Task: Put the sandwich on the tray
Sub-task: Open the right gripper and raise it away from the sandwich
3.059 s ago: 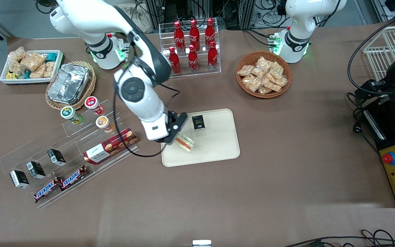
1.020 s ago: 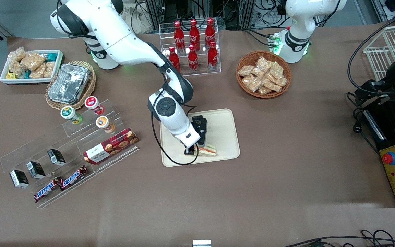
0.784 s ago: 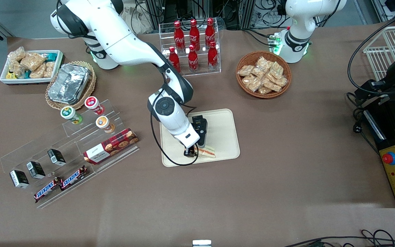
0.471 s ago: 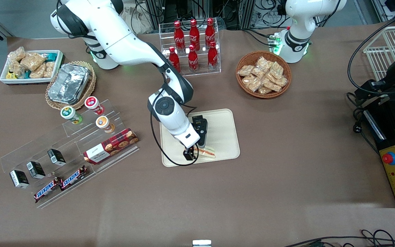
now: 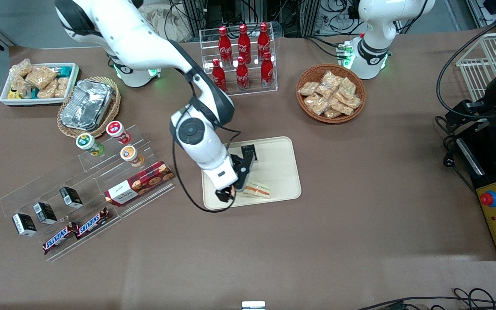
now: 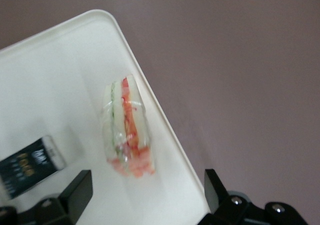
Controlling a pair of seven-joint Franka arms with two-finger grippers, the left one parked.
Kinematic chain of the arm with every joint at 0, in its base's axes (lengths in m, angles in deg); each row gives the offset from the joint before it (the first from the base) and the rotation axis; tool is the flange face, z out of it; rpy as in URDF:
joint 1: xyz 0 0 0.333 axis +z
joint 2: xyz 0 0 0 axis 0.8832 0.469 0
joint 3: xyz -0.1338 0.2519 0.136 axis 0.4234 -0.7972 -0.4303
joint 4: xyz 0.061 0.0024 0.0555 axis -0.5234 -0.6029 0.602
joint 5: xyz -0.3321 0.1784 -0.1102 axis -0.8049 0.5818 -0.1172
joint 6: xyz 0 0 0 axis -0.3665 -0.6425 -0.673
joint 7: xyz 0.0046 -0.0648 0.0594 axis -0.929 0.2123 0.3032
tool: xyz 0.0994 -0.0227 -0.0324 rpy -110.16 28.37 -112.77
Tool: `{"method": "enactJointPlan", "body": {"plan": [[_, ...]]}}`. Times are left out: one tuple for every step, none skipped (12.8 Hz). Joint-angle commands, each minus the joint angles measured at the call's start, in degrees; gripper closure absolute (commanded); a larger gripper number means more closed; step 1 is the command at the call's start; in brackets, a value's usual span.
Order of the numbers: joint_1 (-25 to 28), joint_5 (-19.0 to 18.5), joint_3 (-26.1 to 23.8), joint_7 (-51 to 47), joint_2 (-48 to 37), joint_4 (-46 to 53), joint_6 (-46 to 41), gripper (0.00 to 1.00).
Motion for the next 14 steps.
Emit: {"method": "enactJointPlan", "body": {"plan": [[-0.9, 1.2, 3.0, -12.0, -7.4, -1.3, -10.2, 0.01], [-0.9, 1.1, 4.6, -17.3, -9.2, -1.2, -13.2, 0.01], [-0.9, 0.6, 6.4, -22.2, -11.1, -1.2, -16.5, 0.01], [-0.9, 0.4, 8.5, -25.3, -13.1, -1.2, -20.6, 0.01], [-0.9, 0.4, 11.1, -26.8, -15.2, -1.3, -24.4, 0.01], [-0.9, 0.4, 13.9, -27.0, -17.2, -1.6, -26.7, 0.01], [-0.9, 0.3, 16.7, -27.0, -19.0, -1.9, -28.2, 0.01], [-0.8, 0.1, 19.9, -27.0, -20.8, -2.5, -28.9, 0.01], [-0.8, -0.7, 22.4, -27.0, -23.0, -3.8, -29.6, 0.01], [-0.7, -2.8, 24.0, -27.5, -25.7, -5.9, -29.6, 0.01], [-0.8, -5.6, 25.6, -30.3, -27.9, -7.4, -29.4, 0.01], [-0.9, -7.4, 27.6, -32.3, -29.8, -8.2, -30.6, 0.01], [-1.0, -8.1, 29.0, -32.3, -31.9, -10.1, -31.7, 0.01], [-1.0, -9.6, 30.0, -32.4, -34.5, -12.4, -31.5, 0.01]]}}
